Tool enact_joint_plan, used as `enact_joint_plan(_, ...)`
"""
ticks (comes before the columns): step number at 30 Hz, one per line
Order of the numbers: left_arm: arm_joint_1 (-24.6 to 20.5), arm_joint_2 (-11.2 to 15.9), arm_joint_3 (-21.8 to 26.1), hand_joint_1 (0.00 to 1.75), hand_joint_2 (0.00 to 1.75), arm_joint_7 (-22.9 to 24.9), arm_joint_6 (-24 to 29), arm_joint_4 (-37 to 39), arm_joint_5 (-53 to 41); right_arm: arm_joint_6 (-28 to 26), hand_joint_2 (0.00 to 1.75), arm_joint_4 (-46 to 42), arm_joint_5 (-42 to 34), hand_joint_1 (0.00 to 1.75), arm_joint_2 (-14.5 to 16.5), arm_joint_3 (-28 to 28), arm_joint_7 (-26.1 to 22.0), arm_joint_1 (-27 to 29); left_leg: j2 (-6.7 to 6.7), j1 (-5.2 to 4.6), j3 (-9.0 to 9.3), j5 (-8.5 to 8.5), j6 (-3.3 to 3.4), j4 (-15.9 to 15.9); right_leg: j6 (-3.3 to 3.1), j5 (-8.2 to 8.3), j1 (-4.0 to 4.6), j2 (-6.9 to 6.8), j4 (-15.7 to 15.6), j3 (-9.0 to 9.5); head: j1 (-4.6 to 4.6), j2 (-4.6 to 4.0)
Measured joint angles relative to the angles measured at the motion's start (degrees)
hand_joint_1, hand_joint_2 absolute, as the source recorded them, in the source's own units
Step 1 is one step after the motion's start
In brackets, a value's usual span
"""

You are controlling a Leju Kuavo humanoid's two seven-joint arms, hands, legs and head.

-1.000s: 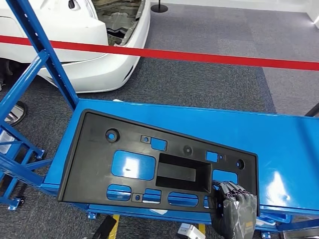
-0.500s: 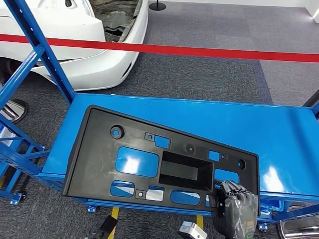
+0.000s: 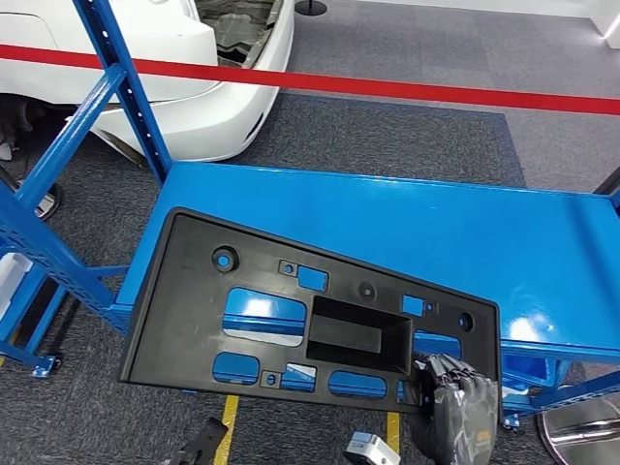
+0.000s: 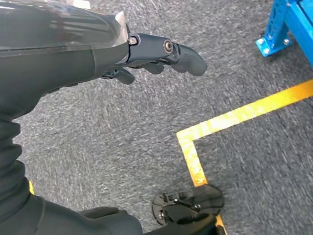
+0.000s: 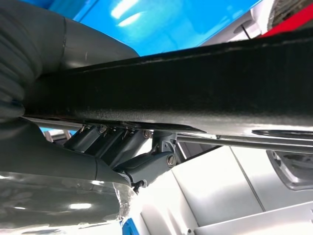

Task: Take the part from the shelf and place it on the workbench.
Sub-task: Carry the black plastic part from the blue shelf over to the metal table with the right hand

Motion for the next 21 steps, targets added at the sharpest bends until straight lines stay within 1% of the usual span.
enact_joint_plan(1, -0.01, -0.05, 0.00, 0.00, 1.75, 0.01, -0.01, 0.00, 0.00, -0.03, 1.75, -0.02, -0.01, 1.75, 0.00, 0.01, 0.00, 0.00, 0.00, 0.04, -0.25, 0.38, -0.26, 0.02, -0.52, 0.06, 0.30, 0.00, -3.18, 1.82, -0.02, 0.00)
enact_joint_plan(2, -0.04, -0.09, 0.00, 0.00, 1.75, 0.02, -0.03, 0.00, 0.00, -0.08, 1.75, -0.03, -0.02, 1.75, 0.00, 0.01, 0.00, 0.00, 0.01, 0.15, -0.54, 0.78, -0.59, 0.02, -0.88, -0.08, 0.56, 0.00, -4.96, 2.65, -0.03, 0.00)
enact_joint_plan(3, -0.03, -0.11, 0.00, 0.00, 1.75, 0.02, -0.04, 0.00, 0.00, -0.12, 1.75, -0.05, -0.04, 1.75, 0.00, 0.01, 0.01, 0.01, 0.03, 0.24, -0.81, 1.24, -0.96, -0.02, -1.07, 0.10, 0.71, -0.02, -5.70, 2.70, -0.03, -0.01)
enact_joint_plan(4, -0.01, -0.13, 0.00, 0.00, 1.75, 0.03, -0.05, 0.00, -0.01, -0.15, 1.75, -0.05, -0.05, 1.75, 0.01, 0.00, 0.01, 0.01, 0.03, 0.34, -1.12, 1.28, -1.28, 0.06, -1.29, 0.48, 0.66, -0.11, -6.08, 2.51, -0.02, -0.01)
enact_joint_plan(5, 0.04, -0.15, 0.00, 0.00, 1.75, 0.03, -0.06, 0.00, -0.01, -0.17, 1.75, -0.04, -0.07, 1.75, 0.01, 0.00, 0.02, 0.00, -0.01, 0.38, -1.44, 0.63, -1.59, 0.43, -1.57, 0.97, 0.53, -0.25, -6.43, 2.24, -0.04, -0.01)
enact_joint_plan(6, 0.09, -0.16, 0.00, 0.00, 1.75, 0.04, -0.06, 0.00, 0.00, -0.19, 1.75, -0.04, -0.08, 1.75, 0.02, 0.00, 0.02, -0.01, -0.07, 0.40, -1.93, -0.94, -1.89, 1.65, -1.85, 1.51, 0.35, -0.41, -6.74, 1.85, -0.08, -0.01)
enact_joint_plan(7, 0.11, -0.15, 0.00, 0.00, 1.75, 0.04, -0.06, 0.00, 0.01, -0.20, 1.75, -0.03, -0.09, 1.75, 0.02, 0.00, 0.03, -0.02, -0.12, 0.50, -2.69, -3.47, -2.19, 4.07, -2.02, 1.99, 0.16, -0.59, -6.86, 1.31, -0.12, -0.01)
enact_joint_plan(8, 0.12, -0.13, 0.00, 0.00, 1.75, 0.05, -0.06, 0.00, 0.01, -0.21, 1.75, -0.03, -0.10, 1.75, 0.02, 0.00, 0.04, -0.02, -0.16, 0.62, -3.61, -6.23, -2.54, 7.43, -2.13, 2.43, 0.16, -0.67, -6.63, 0.53, -0.17, -0.01)
enact_joint_plan(9, 0.12, -0.10, 0.00, 0.00, 1.75, 0.05, -0.07, 0.00, 0.02, -0.22, 1.75, -0.03, -0.12, 1.75, 0.02, 0.00, 0.05, -0.01, -0.16, 0.79, -4.50, -8.54, -2.85, 11.26, -2.13, 2.84, 0.14, -0.75, -6.29, -0.34, -0.18, 0.00)
enact_joint_plan(10, 0.12, -0.07, 0.00, 0.00, 1.75, 0.05, -0.07, 0.00, 0.02, -0.22, 1.75, -0.02, -0.14, 1.75, 0.02, 0.01, 0.07, -0.01, -0.16, 0.96, -4.99, -9.73, -3.15, 14.38, -2.02, 3.21, 0.09, -0.81, -5.85, -1.28, -0.19, 0.00)
enact_joint_plan(11, 0.13, -0.04, 0.00, 0.00, 1.75, 0.05, -0.07, 0.00, 0.02, -0.22, 1.75, -0.01, -0.14, 1.75, 0.02, 0.01, 0.06, 0.00, -0.15, 1.15, -4.80, -9.60, -3.43, 15.95, -1.86, 3.54, 0.00, -0.86, -5.30, -2.28, -0.19, 0.01)
enact_joint_plan(12, 0.12, -0.02, 0.00, 0.00, 1.75, 0.05, -0.07, 0.00, 0.01, -0.22, 1.75, 0.01, -0.14, 1.75, 0.02, 0.02, 0.06, 0.00, -0.15, 1.37, -3.71, -8.37, -3.70, 15.52, -1.63, 3.81, -0.17, -0.88, -4.62, -3.34, -0.18, 0.00)
enact_joint_plan(13, 0.09, 0.01, 0.00, 0.00, 1.75, 0.05, -0.07, 0.00, 0.01, -0.22, 1.75, 0.02, -0.14, 1.75, 0.02, 0.02, 0.06, 0.00, -0.15, 1.63, -1.72, -6.70, -4.02, 13.11, -1.37, 4.01, -0.38, -0.89, -3.80, -4.44, -0.19, -0.01)
enact_joint_plan(14, 0.02, 0.02, -0.01, 0.00, 1.75, 0.05, -0.07, 0.00, 0.00, -0.23, 1.75, 0.02, -0.15, 1.75, 0.02, 0.02, 0.06, 0.00, -0.17, 1.88, 0.65, -5.72, -4.42, 9.61, -1.07, 4.17, -0.55, -0.87, -2.87, -5.54, -0.21, -0.01)
enact_joint_plan(15, -0.05, 0.02, -0.01, 0.00, 1.75, 0.05, -0.08, 0.00, -0.02, -0.24, 1.75, 0.02, -0.16, 1.75, 0.02, 0.01, 0.10, -0.01, -0.26, 1.96, 2.87, -5.41, -4.57, 6.00, -0.73, 4.32, -0.65, -0.84, -1.91, -6.60, -0.28, -0.01)
enact_joint_plan(16, -0.10, 0.03, -0.01, 0.00, 1.75, 0.04, -0.09, 0.00, -0.03, -0.25, 1.75, 0.00, -0.17, 1.75, 0.02, 0.01, 0.15, 0.01, -0.34, 1.95, 4.24, -5.65, -4.50, 3.40, -0.32, 4.56, -0.66, -0.81, -1.16, -7.44, -0.35, -0.01)
enact_joint_plan(17, -0.13, 0.03, -0.01, 0.00, 1.75, 0.04, -0.09, 0.00, -0.05, -0.26, 1.75, -0.02, -0.17, 1.75, 0.02, 0.01, 0.24, 0.04, -0.42, 1.80, 4.72, -6.16, -4.20, 2.10, 0.09, 4.92, -0.63, -0.78, -0.72, -8.03, -0.42, -0.01)
enact_joint_plan(18, -0.11, 0.03, 0.00, 0.00, 1.75, 0.03, -0.09, 0.00, -0.07, -0.26, 1.75, -0.03, -0.18, 1.75, 0.02, 0.02, 0.32, 0.08, -0.47, 1.56, 4.62, -6.15, -3.59, 1.78, 0.48, 5.40, -0.66, -0.76, -0.59, -8.37, -0.46, 0.00)
enact_joint_plan(19, -0.04, 0.03, 0.00, 0.00, 1.75, 0.02, -0.10, 0.00, -0.07, -0.27, 1.75, -0.04, -0.17, 1.75, 0.02, 0.03, 0.38, 0.11, -0.40, 1.54, 4.14, -5.79, -2.94, 1.89, 0.87, 5.75, -0.75, -0.75, -0.61, -8.58, -0.46, 0.00)
enact_joint_plan(20, -0.03, 0.03, 0.00, 0.00, 1.75, 0.02, -0.10, 0.00, -0.07, -0.27, 1.75, -0.04, -0.17, 1.75, 0.01, 0.04, 0.44, 0.13, -0.31, 1.51, 3.69, -5.30, -2.25, 1.91, 1.18, 5.32, -0.86, -0.75, -0.39, -8.83, -0.44, 0.01)
enact_joint_plan(21, -0.03, 0.03, 0.00, 0.00, 1.75, 0.01, -0.10, 0.00, -0.07, -0.27, 1.75, -0.04, -0.18, 1.75, 0.01, 0.06, 0.47, 0.13, -0.21, 1.51, 3.13, -4.71, -1.57, 1.88, 1.45, 3.90, -0.95, -0.75, 0.56, -9.20, -0.39, 0.00)
